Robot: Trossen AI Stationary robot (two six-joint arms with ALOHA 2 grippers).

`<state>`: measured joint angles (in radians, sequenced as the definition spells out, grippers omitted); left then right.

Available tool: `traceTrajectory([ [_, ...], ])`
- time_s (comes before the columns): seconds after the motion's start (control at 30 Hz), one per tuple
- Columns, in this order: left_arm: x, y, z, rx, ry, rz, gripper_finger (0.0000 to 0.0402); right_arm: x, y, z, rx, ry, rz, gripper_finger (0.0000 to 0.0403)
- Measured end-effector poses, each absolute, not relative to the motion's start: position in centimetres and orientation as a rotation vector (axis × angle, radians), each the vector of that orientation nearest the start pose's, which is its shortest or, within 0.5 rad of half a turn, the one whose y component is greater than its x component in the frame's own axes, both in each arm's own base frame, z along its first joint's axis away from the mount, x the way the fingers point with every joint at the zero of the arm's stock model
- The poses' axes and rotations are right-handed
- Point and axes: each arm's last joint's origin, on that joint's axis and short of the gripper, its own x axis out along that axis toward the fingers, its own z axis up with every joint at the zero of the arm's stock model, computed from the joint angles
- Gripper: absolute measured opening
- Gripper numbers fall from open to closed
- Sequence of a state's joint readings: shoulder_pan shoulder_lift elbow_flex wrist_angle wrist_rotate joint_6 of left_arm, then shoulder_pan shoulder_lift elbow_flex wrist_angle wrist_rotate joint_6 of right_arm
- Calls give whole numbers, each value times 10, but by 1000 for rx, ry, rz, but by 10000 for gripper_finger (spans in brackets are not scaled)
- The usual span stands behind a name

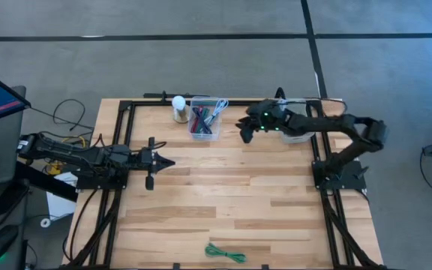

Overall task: Pick & Place USB Port
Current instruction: Put the light blue charger cable into the white bin

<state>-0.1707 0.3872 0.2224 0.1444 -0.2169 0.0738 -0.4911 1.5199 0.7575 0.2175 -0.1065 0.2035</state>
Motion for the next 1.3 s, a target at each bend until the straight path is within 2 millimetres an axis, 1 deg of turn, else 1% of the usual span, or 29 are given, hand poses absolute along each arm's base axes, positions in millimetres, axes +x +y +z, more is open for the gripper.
traceTrajectory([
  [0.27, 122, -15, 220, 78, 22, 45, 12, 311, -167, 186, 362, 484, -438, 166],
  [0.43, 122, -15, 220, 78, 22, 45, 12, 325, -188, 178, 458, 492, -497, 176],
  [0.5, 122, -15, 220, 77, 21, 45, 12, 327, -198, 175, 489, 491, -524, 176],
  [0.7, 122, -15, 220, 77, 22, 44, 12, 338, -222, 166, 503, 486, -563, 166],
  [0.87, 122, -15, 220, 77, 21, 43, 12, 344, -236, 161, 527, 481, -583, 157],
  [1.1, 122, -15, 220, 77, 21, 43, 12, 341, -246, 157, 544, 479, -607, 154],
  [1.3, 122, -15, 220, 77, 20, 44, 12, 343, -247, 158, 544, 454, -607, 148],
])
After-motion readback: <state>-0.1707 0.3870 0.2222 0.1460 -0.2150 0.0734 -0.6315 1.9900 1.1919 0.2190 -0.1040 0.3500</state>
